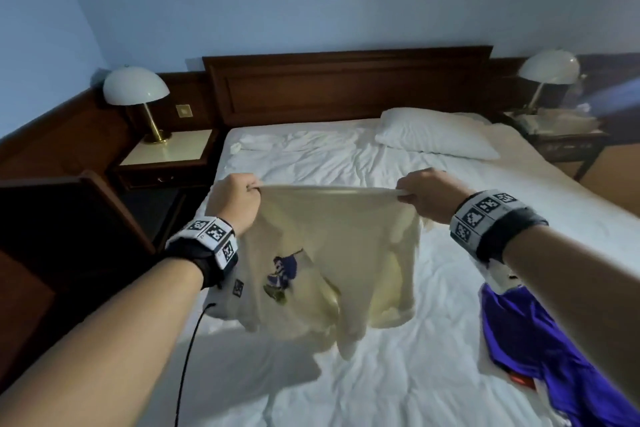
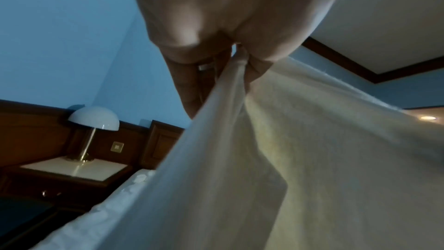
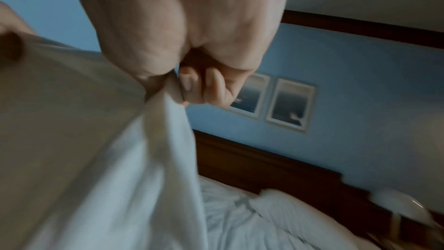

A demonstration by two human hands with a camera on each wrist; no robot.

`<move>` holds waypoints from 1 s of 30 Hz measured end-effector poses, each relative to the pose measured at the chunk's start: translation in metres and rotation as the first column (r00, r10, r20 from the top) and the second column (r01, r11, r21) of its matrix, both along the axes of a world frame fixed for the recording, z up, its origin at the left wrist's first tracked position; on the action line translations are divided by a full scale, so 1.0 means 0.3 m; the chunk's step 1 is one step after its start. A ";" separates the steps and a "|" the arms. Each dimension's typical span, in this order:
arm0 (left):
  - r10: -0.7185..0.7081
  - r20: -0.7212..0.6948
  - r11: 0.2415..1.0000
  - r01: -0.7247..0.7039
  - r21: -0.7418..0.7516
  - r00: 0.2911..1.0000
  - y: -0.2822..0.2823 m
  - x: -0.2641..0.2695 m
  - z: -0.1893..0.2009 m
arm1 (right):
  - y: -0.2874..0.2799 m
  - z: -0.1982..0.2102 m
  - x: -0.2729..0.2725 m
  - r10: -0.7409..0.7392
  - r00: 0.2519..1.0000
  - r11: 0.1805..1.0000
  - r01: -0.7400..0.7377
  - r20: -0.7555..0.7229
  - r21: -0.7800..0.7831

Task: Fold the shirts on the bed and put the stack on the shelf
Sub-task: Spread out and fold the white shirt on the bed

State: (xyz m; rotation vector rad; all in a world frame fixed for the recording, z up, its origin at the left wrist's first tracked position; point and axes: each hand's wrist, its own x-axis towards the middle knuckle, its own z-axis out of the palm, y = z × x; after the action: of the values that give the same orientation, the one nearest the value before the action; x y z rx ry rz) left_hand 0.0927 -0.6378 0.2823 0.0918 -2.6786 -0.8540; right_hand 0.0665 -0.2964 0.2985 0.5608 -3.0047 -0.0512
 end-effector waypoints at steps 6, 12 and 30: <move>0.042 -0.077 0.955 -0.063 -0.291 0.996 -0.113 -0.039 0.063 | 0.151 -0.104 0.016 -0.243 0.970 0.969 0.243 0.015 -0.034; 0.086 -0.085 0.925 -0.111 -0.364 0.993 -0.170 -0.054 0.097 | 0.200 -0.152 -0.005 -0.329 0.944 0.918 0.312 -0.032 -0.243; -0.013 0.355 0.943 0.129 -0.305 0.935 -0.237 -0.368 0.247 | 0.217 -0.031 -0.401 -0.104 0.992 0.981 0.113 0.068 -0.158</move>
State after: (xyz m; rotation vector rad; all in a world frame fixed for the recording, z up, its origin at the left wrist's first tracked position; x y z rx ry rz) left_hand -0.0177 -0.7090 0.3563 0.0723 -3.1376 -0.4327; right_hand -0.0538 -0.2313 0.2893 0.3885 -3.0567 0.2038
